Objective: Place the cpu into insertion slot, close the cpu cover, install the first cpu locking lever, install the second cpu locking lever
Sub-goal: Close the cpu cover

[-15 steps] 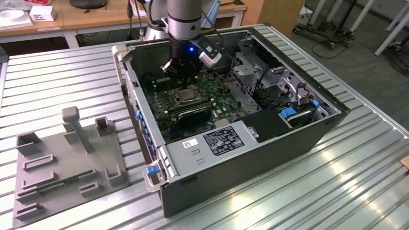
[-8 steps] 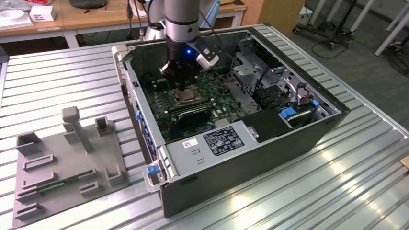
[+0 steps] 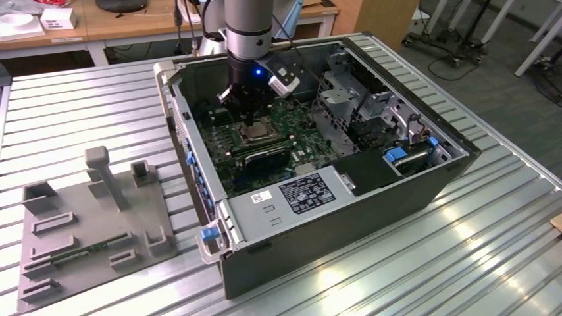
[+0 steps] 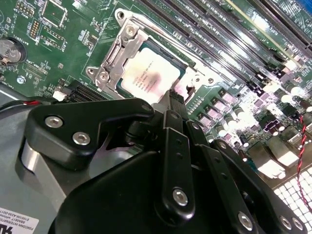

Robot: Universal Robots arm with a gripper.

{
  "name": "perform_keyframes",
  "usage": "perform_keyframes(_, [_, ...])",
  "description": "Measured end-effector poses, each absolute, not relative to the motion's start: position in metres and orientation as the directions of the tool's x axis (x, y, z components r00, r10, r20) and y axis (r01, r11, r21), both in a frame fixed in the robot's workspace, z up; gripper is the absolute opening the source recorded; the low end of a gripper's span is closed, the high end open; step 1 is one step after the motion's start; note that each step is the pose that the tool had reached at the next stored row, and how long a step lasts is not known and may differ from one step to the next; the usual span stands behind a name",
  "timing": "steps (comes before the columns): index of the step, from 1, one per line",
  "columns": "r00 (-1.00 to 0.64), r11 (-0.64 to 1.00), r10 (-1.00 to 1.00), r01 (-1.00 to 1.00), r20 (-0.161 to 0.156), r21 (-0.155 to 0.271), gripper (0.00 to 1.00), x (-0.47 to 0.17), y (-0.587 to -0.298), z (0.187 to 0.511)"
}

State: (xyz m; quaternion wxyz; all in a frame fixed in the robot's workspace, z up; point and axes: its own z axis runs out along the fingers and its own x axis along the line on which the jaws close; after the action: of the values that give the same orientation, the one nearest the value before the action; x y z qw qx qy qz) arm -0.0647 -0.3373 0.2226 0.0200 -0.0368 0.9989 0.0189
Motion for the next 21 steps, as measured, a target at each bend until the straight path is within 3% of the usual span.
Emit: perform_keyframes(21, [-0.997, 0.997, -0.069, -0.070, -0.032, 0.037, 0.11, -0.0659, -0.3374, 0.2200])
